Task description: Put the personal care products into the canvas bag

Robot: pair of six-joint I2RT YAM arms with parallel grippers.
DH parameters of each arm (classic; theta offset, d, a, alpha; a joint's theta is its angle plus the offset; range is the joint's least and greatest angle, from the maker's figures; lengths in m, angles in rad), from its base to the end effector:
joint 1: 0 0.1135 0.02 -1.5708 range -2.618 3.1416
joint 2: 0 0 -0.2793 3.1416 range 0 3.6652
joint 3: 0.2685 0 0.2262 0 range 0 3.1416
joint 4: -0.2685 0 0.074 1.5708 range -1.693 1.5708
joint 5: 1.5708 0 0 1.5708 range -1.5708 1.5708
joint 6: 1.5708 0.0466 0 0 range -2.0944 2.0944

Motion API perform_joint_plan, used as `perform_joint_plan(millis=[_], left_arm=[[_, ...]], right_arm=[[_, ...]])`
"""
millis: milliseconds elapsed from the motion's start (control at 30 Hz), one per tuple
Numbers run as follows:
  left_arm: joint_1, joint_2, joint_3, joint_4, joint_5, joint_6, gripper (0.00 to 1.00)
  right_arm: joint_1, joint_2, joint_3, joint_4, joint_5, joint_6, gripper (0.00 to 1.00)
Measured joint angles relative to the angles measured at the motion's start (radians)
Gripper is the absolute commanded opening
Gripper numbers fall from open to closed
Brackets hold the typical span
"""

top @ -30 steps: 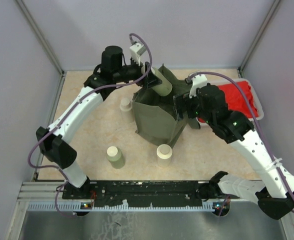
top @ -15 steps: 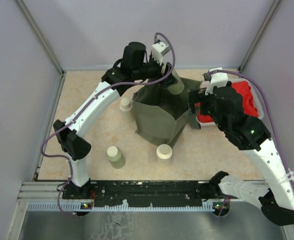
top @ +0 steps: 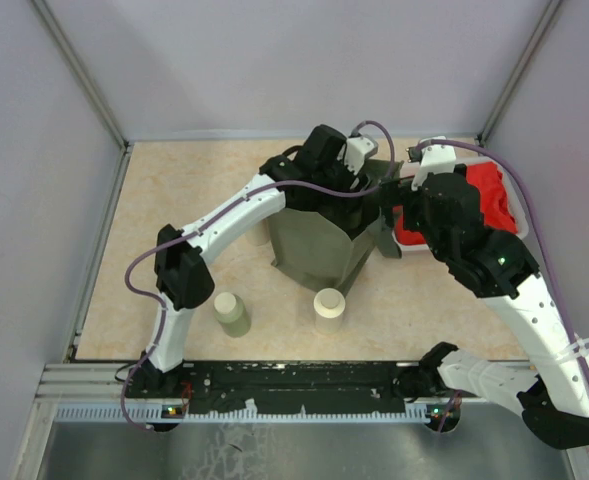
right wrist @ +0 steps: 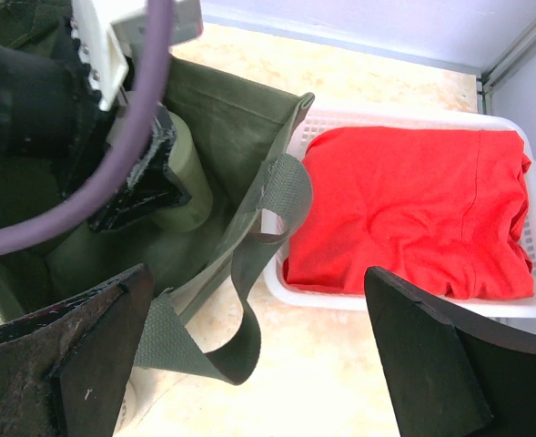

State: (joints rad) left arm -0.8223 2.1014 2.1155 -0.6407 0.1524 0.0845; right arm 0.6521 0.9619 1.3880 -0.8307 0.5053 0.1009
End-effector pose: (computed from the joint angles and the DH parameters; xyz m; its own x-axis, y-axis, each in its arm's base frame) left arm 0.3186 -0.3535 0.3471 -0.3294 0.4773 -0.8147 0.8387 0.5442 -0.0203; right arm 0.1246 0.0668 0.4422 -0.3292 -0.1404 -0.9338 -0.1449 0.9847 -0.0970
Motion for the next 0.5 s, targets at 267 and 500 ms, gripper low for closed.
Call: perform_joint_plan(millis=[267,500], left_arm=[[-0.001,0.036,0.000,0.027,-0.033,0.002,0.00],[-0.011,0.114,-0.014,0.074,-0.027,-0.002,0.00]], right_arm=[[0.000,-0.020,-0.015,0.001,0.005,-0.003,0.99],[0.000,-0.020,-0.031,0.001,0.006,-0.004,0.99]])
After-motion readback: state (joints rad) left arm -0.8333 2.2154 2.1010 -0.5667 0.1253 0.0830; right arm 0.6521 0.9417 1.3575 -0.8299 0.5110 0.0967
